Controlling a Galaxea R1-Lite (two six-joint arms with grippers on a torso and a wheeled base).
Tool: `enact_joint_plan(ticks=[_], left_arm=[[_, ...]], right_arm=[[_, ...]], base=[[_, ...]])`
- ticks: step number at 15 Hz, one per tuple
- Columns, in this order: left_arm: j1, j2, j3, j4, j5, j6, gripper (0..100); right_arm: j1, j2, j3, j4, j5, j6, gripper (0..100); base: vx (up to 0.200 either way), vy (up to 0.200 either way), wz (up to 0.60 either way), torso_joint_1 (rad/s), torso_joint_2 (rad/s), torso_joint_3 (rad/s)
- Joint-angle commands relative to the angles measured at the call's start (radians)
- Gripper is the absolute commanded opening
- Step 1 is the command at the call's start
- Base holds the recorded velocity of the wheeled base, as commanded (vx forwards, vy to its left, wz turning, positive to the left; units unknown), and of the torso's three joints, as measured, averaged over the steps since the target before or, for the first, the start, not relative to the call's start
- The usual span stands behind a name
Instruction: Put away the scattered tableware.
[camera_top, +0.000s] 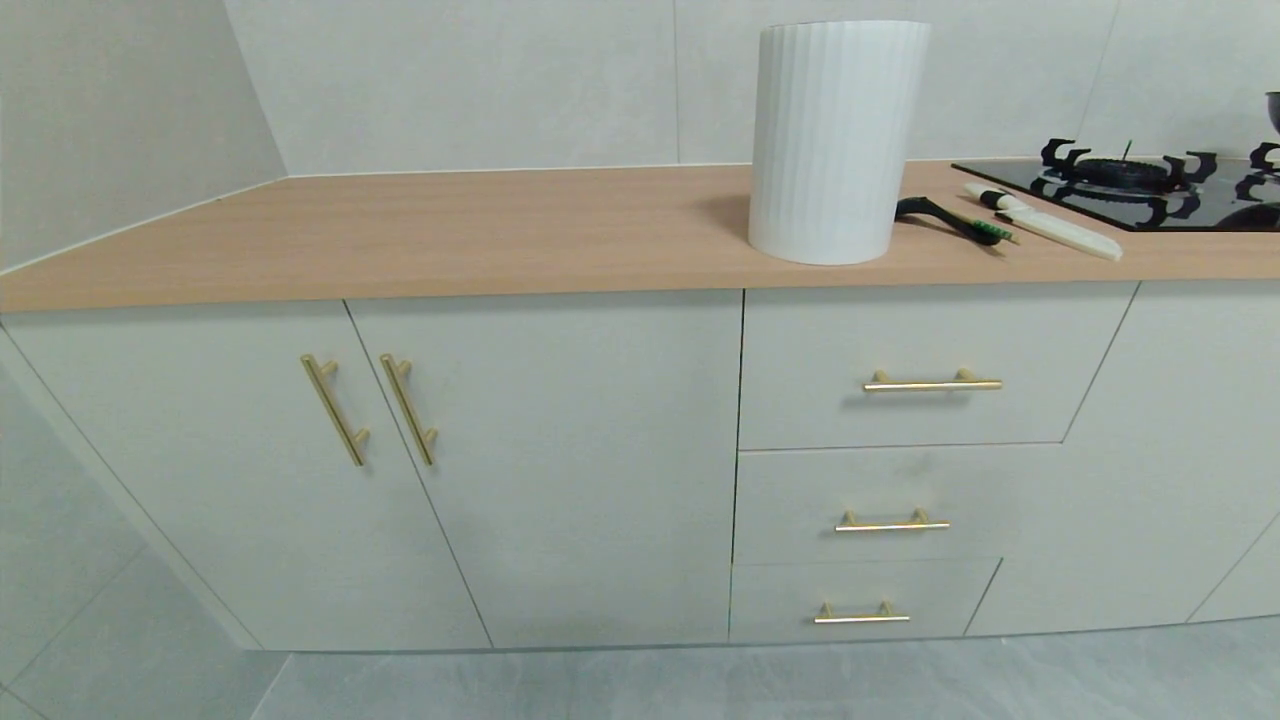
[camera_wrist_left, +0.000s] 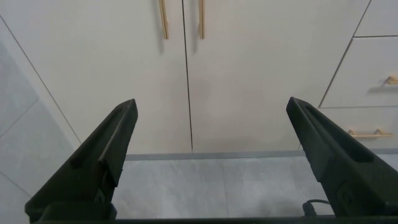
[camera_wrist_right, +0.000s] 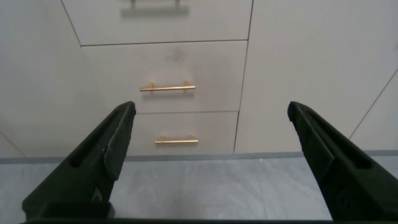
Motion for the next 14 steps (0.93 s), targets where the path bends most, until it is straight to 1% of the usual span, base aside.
enact_joint_plan(ticks=[1,8,9,10,11,14], left_arm=[[0.0,0.001,0.001,0.0,0.0,0.0,100],[0.0,0.001,0.0,0.0,0.0,0.0,100],[0.0,0.001,0.001,0.0,0.0,0.0,100],[0.0,0.001,0.001,0.0,0.0,0.0,100],[0.0,0.001,0.001,0.0,0.0,0.0,100],[0.0,0.001,0.001,0.0,0.0,0.0,100]], right_arm=[[0.0,0.001,0.0,0.0,0.0,0.0,100],[0.0,0.001,-0.005,-0.009,-0.006,-0.006,100],[0.0,0.001,-0.041,-0.058,0.002,0.001,100],[0.003,0.017,-0.078,-0.06,0.006,0.003,100],[0.011,0.056,-0.086,-0.055,0.009,0.003,100],[0.05,0.27,-0.094,-0.06,0.075,0.003,100]], base=[[0.0,0.0,0.0,0.0,0.0,0.0],[0.0,0.0,0.0,0.0,0.0,0.0],[0.0,0.0,0.0,0.0,0.0,0.0],[0.0,0.0,0.0,0.0,0.0,0.0],[0.0,0.0,0.0,0.0,0.0,0.0],[0.0,0.0,0.0,0.0,0.0,0.0]])
